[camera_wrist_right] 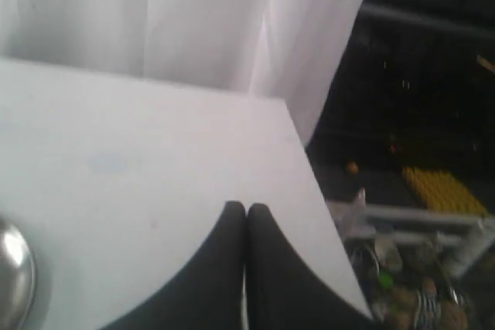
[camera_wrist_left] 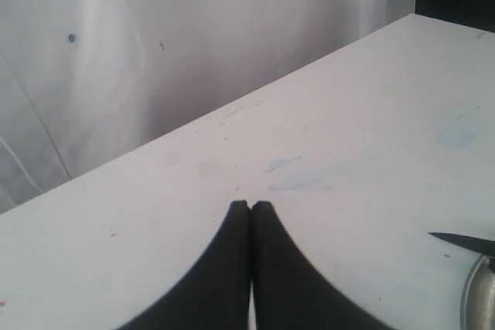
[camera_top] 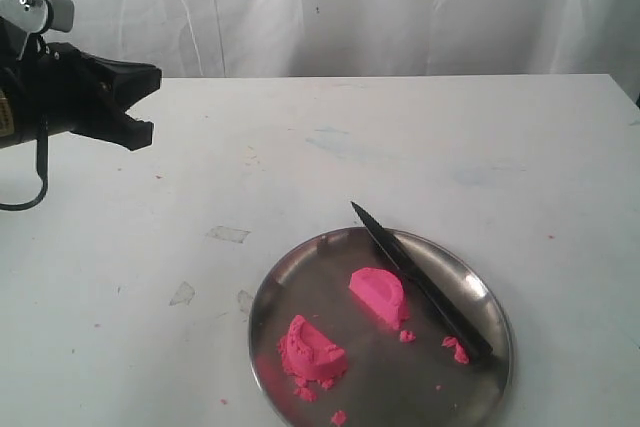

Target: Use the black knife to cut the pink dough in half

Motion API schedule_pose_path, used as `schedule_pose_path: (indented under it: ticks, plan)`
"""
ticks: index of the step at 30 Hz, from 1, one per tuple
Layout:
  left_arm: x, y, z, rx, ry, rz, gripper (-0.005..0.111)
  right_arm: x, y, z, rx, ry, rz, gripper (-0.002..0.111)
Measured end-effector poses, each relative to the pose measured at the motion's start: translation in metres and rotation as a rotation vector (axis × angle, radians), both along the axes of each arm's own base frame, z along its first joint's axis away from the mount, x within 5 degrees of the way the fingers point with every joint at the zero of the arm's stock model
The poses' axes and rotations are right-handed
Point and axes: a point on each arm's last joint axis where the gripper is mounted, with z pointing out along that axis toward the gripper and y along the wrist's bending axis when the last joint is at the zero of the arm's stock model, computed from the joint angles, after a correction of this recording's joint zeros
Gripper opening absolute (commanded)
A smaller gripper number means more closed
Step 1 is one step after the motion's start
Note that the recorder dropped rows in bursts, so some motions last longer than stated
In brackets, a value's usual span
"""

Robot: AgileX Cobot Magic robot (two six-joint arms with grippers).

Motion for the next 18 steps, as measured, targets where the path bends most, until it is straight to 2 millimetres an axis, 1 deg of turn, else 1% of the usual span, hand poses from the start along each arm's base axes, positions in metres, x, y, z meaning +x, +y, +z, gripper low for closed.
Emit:
schedule_pose_path:
  ticks: [2, 4, 14, 18]
  plan:
    - [0.0018, 0.0003, -0.0041, 0.000, 0.018, 0.005, 0.000, -0.0049, -0.0022, -0.0097, -0.002, 0.091, -0.025, 0.000]
    - [0.0027, 0.0007, -0.0064, 0.004, 0.028, 0.010, 0.000, -0.0072, -0.0032, -0.0124, -0.007, 0.120, -0.036, 0.000]
    - [0.0025, 0.0013, -0.0098, 0.044, 0.042, 0.006, 0.000, -0.0081, -0.0035, -0.0138, -0.006, 0.135, -0.040, 0.000]
    - [0.0027, 0.0019, -0.0104, 0.023, 0.063, 0.020, 0.000, -0.0081, -0.0035, -0.0138, -0.006, 0.135, -0.040, 0.000]
